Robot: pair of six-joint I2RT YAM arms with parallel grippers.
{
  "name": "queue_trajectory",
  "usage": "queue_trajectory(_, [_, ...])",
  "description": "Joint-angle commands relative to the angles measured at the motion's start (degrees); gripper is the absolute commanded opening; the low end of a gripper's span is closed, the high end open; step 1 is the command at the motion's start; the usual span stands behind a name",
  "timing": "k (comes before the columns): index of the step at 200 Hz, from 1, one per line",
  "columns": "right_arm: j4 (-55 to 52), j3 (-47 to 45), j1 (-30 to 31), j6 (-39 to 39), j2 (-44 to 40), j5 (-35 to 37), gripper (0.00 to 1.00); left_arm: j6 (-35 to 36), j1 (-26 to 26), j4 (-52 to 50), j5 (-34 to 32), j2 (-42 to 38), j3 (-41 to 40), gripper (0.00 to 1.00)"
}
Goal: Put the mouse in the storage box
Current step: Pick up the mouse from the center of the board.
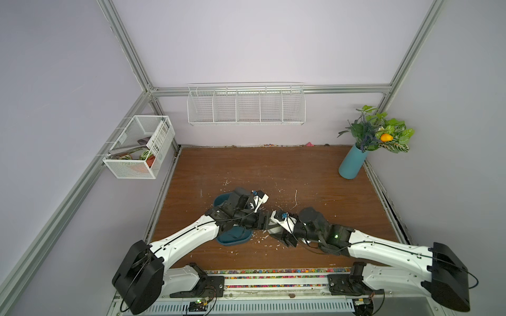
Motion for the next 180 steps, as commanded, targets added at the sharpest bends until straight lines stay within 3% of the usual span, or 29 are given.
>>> queue_trajectory(1, [2.94,1.38,0.43,-1.05,-0.14,-0.43,0.41,0.83,-1.5,0.28,-0.95,2.47,2.01,0.68])
queue_trajectory(27, [3.8,0.63,0.43,-1.09,-0.11,-0.29,0.41,0.89,-3.22,0.88,-1.2,5.16,2.76,0.58])
queue_trajectory(52, [3.65,0.52,0.46,-1.1,0.1,0.14,0.45,0.97,-3.48,0.65,-1.39,6.13,3.46,0.28])
queue_trajectory(64, [4.22,0.12,0.43,-1.1,0.0,1.12,0.57,1.13,-3.51,0.13,-2.56,5.45,3.39,0.2])
queue_trajectory(77, [4.89,-0.34,0.46,-0.61,-0.24,2.56,0.77,1.35,-3.42,-0.5,-3.97,4.21,3.18,0.14])
queue_trajectory(90, [6.05,-1.13,0.44,0.62,-0.83,4.63,0.89,1.55,-2.91,-1.78,-5.84,2.33,3.03,0.1])
queue_trajectory(115, [10.94,-4.93,0.43,4.9,-2.76,10.56,0.98,0.99,2.65,-5.77,-7.89,-3.74,0.78,0.07])
queue_trajectory(154, [16.27,-10.42,-1.21,8.21,-5.46,15.23,0.98,-1.33,16.49,-16.47,-19.01,-17.39,-4.89,0.06])
queue_trajectory(180, [16.55,-11.18,-3.59,10.45,-6.55,15.38,0.98,-2.8,18.04,-21.58,-23.7,-19.64,-4.44,0.07])
